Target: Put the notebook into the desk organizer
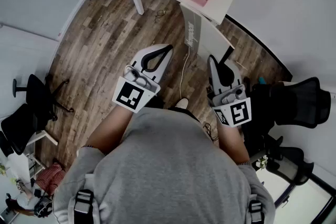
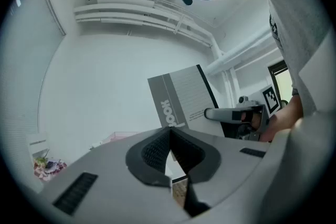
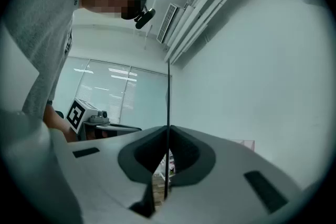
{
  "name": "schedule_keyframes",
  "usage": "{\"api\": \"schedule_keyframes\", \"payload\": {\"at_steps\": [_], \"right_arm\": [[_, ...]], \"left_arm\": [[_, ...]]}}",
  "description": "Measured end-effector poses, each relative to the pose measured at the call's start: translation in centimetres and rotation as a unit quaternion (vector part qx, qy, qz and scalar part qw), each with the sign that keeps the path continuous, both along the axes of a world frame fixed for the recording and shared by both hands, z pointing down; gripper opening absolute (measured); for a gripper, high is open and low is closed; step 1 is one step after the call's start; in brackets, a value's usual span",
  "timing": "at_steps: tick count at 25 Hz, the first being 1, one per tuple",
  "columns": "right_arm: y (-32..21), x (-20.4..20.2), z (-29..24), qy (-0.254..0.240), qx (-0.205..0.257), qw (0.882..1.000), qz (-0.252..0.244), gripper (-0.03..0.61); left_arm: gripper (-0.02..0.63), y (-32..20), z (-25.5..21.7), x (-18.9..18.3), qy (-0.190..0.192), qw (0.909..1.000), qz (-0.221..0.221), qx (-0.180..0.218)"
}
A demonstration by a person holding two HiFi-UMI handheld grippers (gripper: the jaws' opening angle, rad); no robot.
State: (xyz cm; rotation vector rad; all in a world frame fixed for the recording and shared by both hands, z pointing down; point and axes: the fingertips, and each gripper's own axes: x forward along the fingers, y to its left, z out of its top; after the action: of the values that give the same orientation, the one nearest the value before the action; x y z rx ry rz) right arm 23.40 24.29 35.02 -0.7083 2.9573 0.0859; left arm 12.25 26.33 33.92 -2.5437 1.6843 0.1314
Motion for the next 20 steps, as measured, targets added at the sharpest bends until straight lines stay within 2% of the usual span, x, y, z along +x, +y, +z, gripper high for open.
{"api": "schedule_keyframes", "payload": {"at_steps": [3,7,20], "right_arm": [[0.4,1.2,-0.1,0.003,0.006,1.000,-0.002,0.014],[0.6,2.6,0.0,-0.002,0.002,1.000,0.003,0.015],[1.5,3.4,0.3,-0.014,-0.005,1.000,-0.001,0.014]], "left_arm": [[0.018,0.5,-0.4,1.4,0.015,0.9999,-0.003,0.005],[0.019,1.0,-0.3,2.6,0.013,0.9999,-0.006,0.001],[0.020,2.0,-0.2,3.2,0.006,0.9997,-0.023,-0.002]]}}
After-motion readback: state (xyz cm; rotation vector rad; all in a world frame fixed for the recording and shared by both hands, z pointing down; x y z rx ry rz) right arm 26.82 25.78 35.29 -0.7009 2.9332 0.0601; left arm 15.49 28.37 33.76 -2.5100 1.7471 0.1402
